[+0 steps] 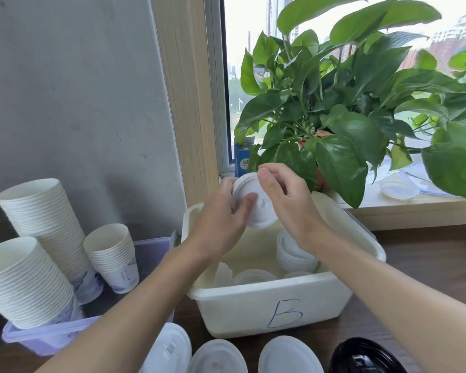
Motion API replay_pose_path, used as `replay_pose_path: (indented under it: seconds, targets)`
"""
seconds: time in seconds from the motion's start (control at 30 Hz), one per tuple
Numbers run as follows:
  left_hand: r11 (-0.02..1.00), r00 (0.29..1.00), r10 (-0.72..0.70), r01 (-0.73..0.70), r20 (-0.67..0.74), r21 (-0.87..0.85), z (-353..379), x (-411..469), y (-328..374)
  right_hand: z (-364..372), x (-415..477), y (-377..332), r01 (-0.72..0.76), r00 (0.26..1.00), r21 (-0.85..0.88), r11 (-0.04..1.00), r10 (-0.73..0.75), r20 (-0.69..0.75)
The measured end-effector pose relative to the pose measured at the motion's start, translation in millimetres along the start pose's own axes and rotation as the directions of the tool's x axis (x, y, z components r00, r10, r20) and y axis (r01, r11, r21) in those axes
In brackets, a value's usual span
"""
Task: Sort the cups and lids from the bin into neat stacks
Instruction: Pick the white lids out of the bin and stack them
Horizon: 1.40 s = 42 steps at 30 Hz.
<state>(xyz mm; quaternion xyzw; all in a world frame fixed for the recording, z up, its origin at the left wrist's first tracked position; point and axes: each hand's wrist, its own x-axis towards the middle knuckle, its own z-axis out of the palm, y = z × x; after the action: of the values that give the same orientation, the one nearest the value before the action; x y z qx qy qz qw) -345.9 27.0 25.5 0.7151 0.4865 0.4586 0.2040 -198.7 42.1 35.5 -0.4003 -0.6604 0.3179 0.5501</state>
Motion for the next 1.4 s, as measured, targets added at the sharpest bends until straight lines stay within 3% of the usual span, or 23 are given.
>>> replay_pose_path:
  seconds: [0.17, 0.37, 0.47, 0.77, 0.9, 1.17, 1.4]
  targets:
    - [0.995, 0.993, 0.102, -0.101, 0.054, -0.021, 4.0, -3.7, 1.0, 0.8, -3.0, -1.8, 0.071, 0.995, -0.073, 0.995, -0.076, -0.060]
    - [0.989, 0.993, 0.074, -0.062, 0.091, -0.132, 5.0, -1.2, -0.8, -2.6, -1.5, -2.3, 0.074, 0.976, -0.151, 0.986, -0.103, -0.191]
    - [0.989, 0.994, 0.073, -0.061, 0.084, -0.138, 4.1, 0.0, -2.9, 0.3, -0.8, -3.3, 0.070, 0.980, -0.208, 0.976, -0.106, -0.166]
    - [0.983, 0.994, 0.087, -0.076, 0.059, -0.165, 2.8, 3.2, -2.3, -2.7, 1.5, 4.0, 0.115, 0.986, -0.158, 0.981, -0.132, -0.100]
    - [0.967, 0.995, -0.040, 0.061, 0.090, -0.248, 3.8, 4.4, -3.0, -3.7, 3.0, 3.9, 0.099, 0.979, -0.170, 0.981, -0.126, -0.159]
    - [0.965, 0.986, 0.052, -0.008, 0.160, -0.263, 4.3, 4.7, -4.9, -3.4, 2.2, 4.4, 0.101, 0.989, -0.135, 0.986, -0.114, -0.089]
    - [0.958, 0.986, 0.069, -0.023, 0.153, -0.285, 4.2, 4.0, -2.7, -1.1, 3.2, 0.6, 0.127, 0.984, -0.238, 0.963, -0.153, -0.095]
